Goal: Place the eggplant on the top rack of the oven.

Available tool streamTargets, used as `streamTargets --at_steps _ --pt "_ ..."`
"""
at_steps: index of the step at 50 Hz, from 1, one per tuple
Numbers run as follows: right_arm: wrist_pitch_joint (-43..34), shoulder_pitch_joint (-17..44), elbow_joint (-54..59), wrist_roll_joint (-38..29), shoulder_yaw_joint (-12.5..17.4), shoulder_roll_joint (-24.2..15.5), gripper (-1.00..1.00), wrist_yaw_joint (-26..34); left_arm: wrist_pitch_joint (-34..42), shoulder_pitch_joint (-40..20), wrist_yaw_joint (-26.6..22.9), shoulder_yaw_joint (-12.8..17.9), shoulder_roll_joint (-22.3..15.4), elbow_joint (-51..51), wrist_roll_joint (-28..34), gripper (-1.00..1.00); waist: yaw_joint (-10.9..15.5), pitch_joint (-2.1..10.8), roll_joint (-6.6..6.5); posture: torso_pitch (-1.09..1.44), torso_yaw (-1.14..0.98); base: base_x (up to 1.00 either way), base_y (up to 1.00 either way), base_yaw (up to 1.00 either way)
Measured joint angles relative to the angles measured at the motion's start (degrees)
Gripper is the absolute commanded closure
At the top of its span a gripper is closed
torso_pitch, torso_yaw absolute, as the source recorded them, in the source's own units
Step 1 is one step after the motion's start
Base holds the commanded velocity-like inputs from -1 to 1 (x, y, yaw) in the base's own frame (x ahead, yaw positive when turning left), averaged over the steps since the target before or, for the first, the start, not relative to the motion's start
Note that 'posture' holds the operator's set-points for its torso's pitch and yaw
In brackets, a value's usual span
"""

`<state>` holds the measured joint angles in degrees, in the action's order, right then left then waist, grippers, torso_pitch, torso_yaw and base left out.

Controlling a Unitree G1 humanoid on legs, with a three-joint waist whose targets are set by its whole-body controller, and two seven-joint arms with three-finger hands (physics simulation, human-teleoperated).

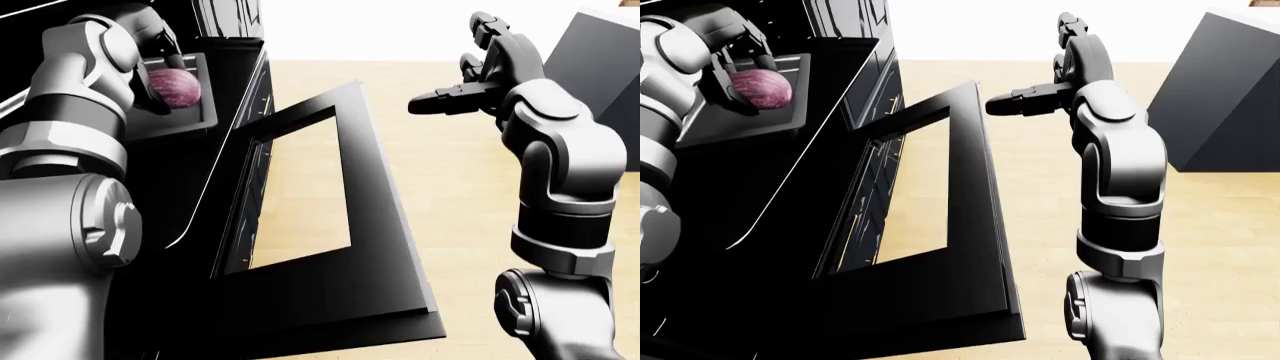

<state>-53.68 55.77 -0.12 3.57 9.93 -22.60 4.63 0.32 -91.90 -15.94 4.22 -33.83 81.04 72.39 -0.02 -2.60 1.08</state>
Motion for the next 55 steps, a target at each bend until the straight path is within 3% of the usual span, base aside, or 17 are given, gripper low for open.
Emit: streamTargets --at_steps 19,20,21,23,26,28,30,32,33,38,41,43,50,55 --pt "0.43 -0.02 0.61 -0.47 -0.23 0.68 -1.00 0.04 0.24 0.12 1.59 0.43 -0.49 -0.12 0.65 1.00 0.03 -0.05 -0.16 0.00 0.00 0.00 0.00 0.00" --pt "0.11 0.05 0.42 -0.47 -0.21 0.67 -1.00 0.01 0.32 0.19 1.52 0.44 -0.54 -0.16 0.68 0.95 0.04 -0.07 -0.19 0.00 0.00 0.00 0.00 0.00" --pt "-0.13 0.11 0.19 -0.47 -0.19 0.64 -1.00 -0.01 0.40 0.24 1.46 0.43 -0.55 -0.15 0.71 0.74 0.05 -0.07 -0.20 0.00 0.00 0.00 0.00 0.00" --pt "-0.36 0.20 -0.17 -0.47 -0.15 0.59 -1.00 -0.03 0.57 0.32 1.29 0.44 -0.54 -0.10 0.77 0.72 0.08 -0.06 -0.19 0.00 0.00 0.00 0.00 0.00" --pt "-0.36 0.12 -0.58 -0.44 -0.06 0.53 -1.00 -0.01 0.77 0.42 1.18 0.45 -0.46 -0.06 0.80 0.29 0.10 0.00 -0.12 0.00 0.00 0.00 0.00 0.00" --pt "-0.41 0.10 -0.66 -0.44 -0.03 0.55 -1.00 -0.03 0.86 0.44 1.19 0.48 -0.44 -0.03 0.82 0.23 0.10 0.03 -0.08 0.00 0.00 0.00 0.00 0.00" --pt "-0.32 0.10 -0.50 -0.41 -0.04 0.58 -1.00 -0.04 0.93 0.39 1.12 0.47 -0.45 -0.01 0.86 -0.06 0.10 0.03 -0.04 0.00 0.00 0.00 0.00 0.00" --pt "-0.42 0.17 -0.38 -0.37 -0.06 0.59 -1.00 -0.04 1.02 0.33 1.02 0.48 -0.46 -0.09 0.88 -0.09 0.11 0.02 -0.05 0.00 0.00 0.00 0.00 0.00" --pt "-0.53 0.25 -0.36 -0.34 -0.08 0.56 -1.00 -0.04 1.05 0.30 0.99 0.49 -0.46 -0.14 0.88 -0.35 0.12 0.01 -0.06 0.00 0.00 0.00 0.00 0.00" --pt "-0.76 0.41 -0.72 -0.25 0.01 0.50 -1.00 -0.08 1.30 0.15 0.96 0.49 -0.34 -0.43 0.95 -0.44 0.17 0.13 -0.11 0.00 0.00 0.00 0.00 0.00" --pt "-0.40 0.13 -0.65 -0.19 0.02 0.57 -1.00 -0.12 1.35 0.23 0.81 0.50 -0.37 -0.46 0.97 -0.70 0.15 0.20 -0.15 0.00 0.00 0.00 0.00 0.00" --pt "-0.45 0.33 -0.30 -0.17 0.00 0.57 -1.00 -0.17 1.42 0.25 0.66 0.44 -0.47 -0.39 1.05 -1.00 0.14 0.19 -0.20 0.00 0.00 0.00 0.00 0.00" --pt "-0.54 1.89 1.42 -0.22 -0.39 0.29 -1.00 -0.14 2.15 0.04 -0.35 1.08 -0.23 -0.45 0.72 -1.00 0.15 0.09 -0.28 0.00 0.00 0.00 0.00 0.00" --pt "-0.31 5.05 4.01 -0.57 -1.04 -0.28 -1.00 0.45 4.19 -1.72 -5.85 3.46 0.76 -0.50 -3.28 -1.00 0.19 -0.04 -0.20 0.00 0.00 0.00 0.00 0.00"
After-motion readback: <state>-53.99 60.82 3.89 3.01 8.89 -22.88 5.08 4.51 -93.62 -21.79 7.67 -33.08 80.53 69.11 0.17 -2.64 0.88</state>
